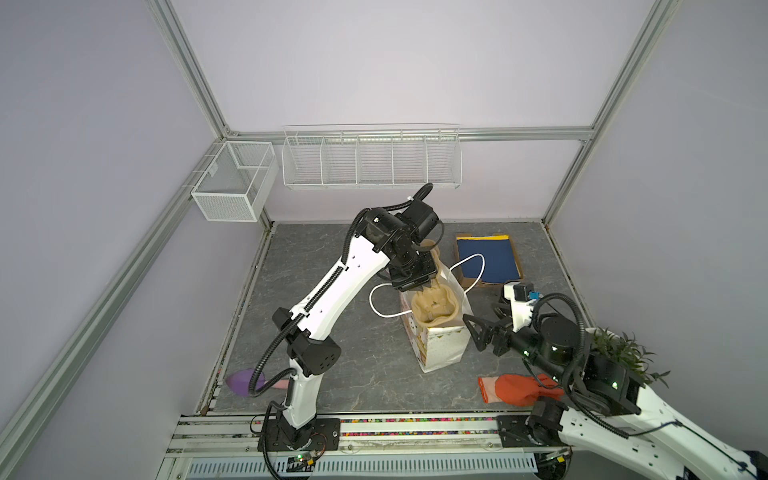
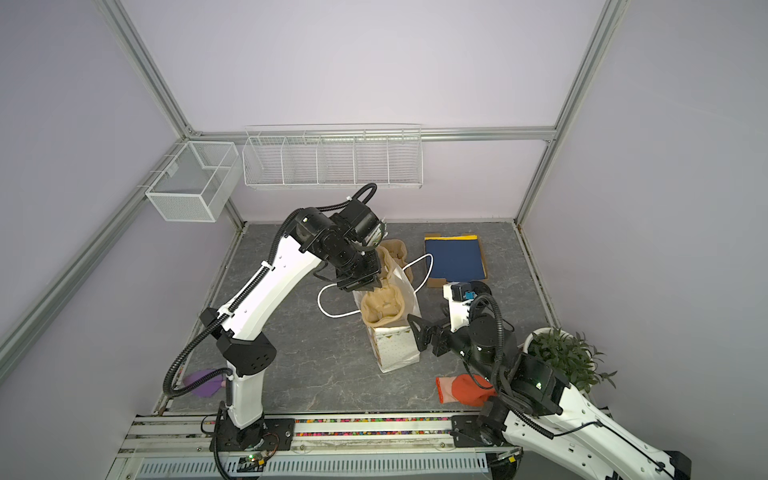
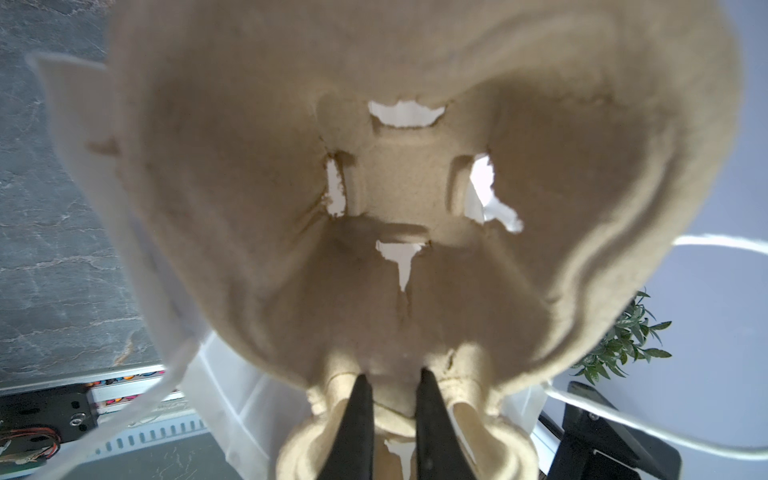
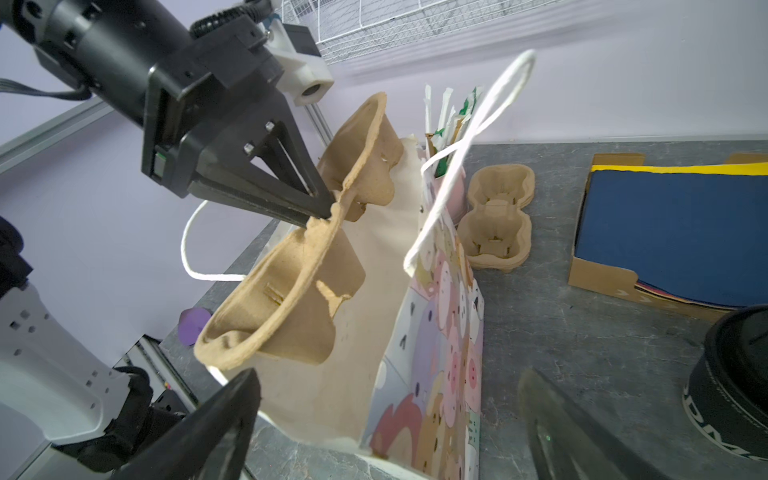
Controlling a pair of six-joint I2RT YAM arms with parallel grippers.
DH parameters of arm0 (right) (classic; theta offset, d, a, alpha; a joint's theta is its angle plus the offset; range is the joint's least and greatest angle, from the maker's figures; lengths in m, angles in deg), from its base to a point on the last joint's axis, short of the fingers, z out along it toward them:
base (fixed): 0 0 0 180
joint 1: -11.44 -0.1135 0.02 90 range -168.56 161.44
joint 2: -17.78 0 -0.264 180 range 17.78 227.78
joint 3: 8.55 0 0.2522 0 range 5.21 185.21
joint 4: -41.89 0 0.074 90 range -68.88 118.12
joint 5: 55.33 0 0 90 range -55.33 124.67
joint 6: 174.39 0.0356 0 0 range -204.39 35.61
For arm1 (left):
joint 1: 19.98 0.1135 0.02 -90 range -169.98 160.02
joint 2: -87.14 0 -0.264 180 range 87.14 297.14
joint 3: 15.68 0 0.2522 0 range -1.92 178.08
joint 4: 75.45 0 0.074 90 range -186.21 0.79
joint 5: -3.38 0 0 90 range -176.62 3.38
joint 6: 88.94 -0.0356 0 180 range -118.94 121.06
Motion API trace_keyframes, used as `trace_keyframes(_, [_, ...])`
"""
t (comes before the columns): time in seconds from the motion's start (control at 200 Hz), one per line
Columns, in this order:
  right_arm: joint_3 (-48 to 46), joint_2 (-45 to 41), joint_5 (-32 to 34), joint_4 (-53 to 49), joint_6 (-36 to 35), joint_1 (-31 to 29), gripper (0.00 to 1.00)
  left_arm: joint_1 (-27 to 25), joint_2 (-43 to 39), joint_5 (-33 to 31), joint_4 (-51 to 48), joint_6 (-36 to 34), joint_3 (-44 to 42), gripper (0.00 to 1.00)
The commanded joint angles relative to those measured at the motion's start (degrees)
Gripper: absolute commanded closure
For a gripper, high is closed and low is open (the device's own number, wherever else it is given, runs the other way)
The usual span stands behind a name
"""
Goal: Pack the takeout coffee
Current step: 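Lower the carrier into the bag with left gripper while right gripper steadies bag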
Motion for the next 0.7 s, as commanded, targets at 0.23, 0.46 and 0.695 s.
trace_keyframes(0.23, [-0.66,1.51,16.96,-5.73,4.44,1.12,0.0,0.47,-1.15,0.25,-8.48,0.46,2.9,1.0])
trace_keyframes(0.46, [-1.71,0.66,18.36,-6.91,7.25,4.42,0.01,0.4,-1.09,0.4,-8.49,0.75,3.17,1.0])
trace_keyframes(0.695, [-5.74,5.32,10.04,-1.98,9.68,6.8,0.02,0.47,0.42,1.4,-8.54,1.34,5.99,1.0])
